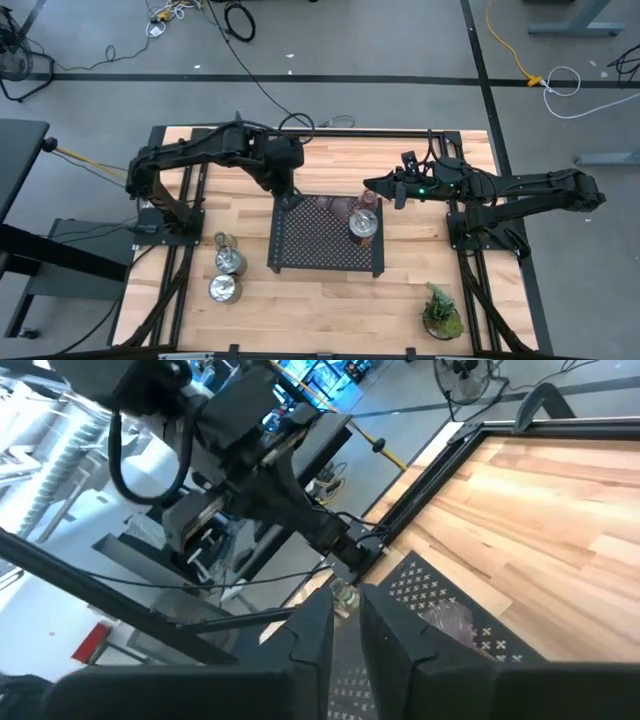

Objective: Pick & Place candle stick holders
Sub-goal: Put the pink candle holder on the shelf

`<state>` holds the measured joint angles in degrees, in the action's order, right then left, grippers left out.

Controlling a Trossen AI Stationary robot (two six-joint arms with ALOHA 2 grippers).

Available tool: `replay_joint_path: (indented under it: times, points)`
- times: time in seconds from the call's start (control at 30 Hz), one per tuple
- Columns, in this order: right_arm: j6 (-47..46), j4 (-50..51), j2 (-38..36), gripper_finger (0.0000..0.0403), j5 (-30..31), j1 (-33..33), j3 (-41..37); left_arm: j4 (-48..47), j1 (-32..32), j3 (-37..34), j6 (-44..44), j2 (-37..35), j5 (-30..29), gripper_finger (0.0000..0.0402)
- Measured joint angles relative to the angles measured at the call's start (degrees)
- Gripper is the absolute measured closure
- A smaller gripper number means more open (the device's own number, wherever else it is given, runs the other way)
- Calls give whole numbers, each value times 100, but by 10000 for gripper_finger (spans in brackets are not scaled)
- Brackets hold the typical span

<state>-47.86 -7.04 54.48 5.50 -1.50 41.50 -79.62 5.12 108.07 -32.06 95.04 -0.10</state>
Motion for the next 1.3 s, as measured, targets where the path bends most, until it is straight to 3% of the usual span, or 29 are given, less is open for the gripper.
replay_joint_path:
  times: [0.3,0.53,0.97,1.3]
  points:
    - [57,37,0,351,101,-4,2,127,-2,-4,-54,-31,-450,380]
    - [139,34,0,351,110,-4,1,618,-12,-4,-141,89,-237,382]
    - [145,33,0,351,-214,4,2,932,-20,-13,-153,925,488,358]
    - [186,166,0,351,-350,4,1,1226,-21,-11,182,999,391,297]
